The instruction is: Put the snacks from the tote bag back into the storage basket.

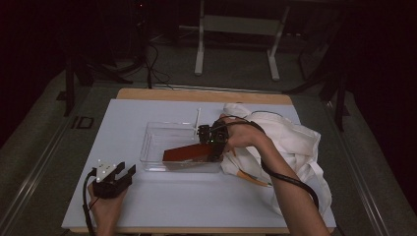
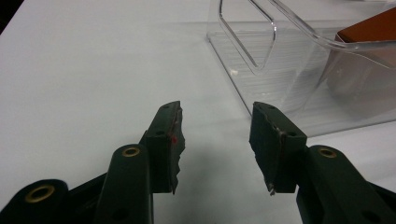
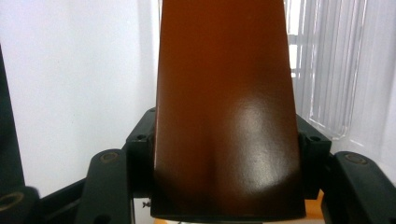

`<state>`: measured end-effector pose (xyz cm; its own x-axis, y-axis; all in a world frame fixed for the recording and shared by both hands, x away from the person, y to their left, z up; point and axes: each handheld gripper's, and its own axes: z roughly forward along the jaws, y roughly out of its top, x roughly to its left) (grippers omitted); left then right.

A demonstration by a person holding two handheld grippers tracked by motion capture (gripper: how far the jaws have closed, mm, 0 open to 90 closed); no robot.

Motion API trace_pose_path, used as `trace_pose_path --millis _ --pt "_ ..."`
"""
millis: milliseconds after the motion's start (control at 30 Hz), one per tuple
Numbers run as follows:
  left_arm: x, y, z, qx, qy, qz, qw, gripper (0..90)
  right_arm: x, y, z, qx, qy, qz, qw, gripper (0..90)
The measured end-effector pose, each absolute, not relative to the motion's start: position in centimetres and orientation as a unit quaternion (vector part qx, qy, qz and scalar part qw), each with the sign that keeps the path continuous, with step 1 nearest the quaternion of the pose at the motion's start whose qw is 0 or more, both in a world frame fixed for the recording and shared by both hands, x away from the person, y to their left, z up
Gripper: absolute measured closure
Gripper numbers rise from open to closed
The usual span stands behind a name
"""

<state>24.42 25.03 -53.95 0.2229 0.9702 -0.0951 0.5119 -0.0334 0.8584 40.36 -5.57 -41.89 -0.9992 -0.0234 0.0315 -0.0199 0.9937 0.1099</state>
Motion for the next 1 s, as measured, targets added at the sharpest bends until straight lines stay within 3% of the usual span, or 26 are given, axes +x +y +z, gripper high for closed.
trace_pose_path --millis 800,1000 --pt "24.4 25.1 -53.9 0.664 0.558 0.276 0.414 54.0 40.6 -4.4 -42.3 0.007 -0.998 -0.068 0.016 39.5" --pt "24.4 25.1 -54.0 0.664 0.559 0.275 0.414 53.7 40.6 -4.6 -42.5 0.001 -0.998 -0.060 0.021 35.5"
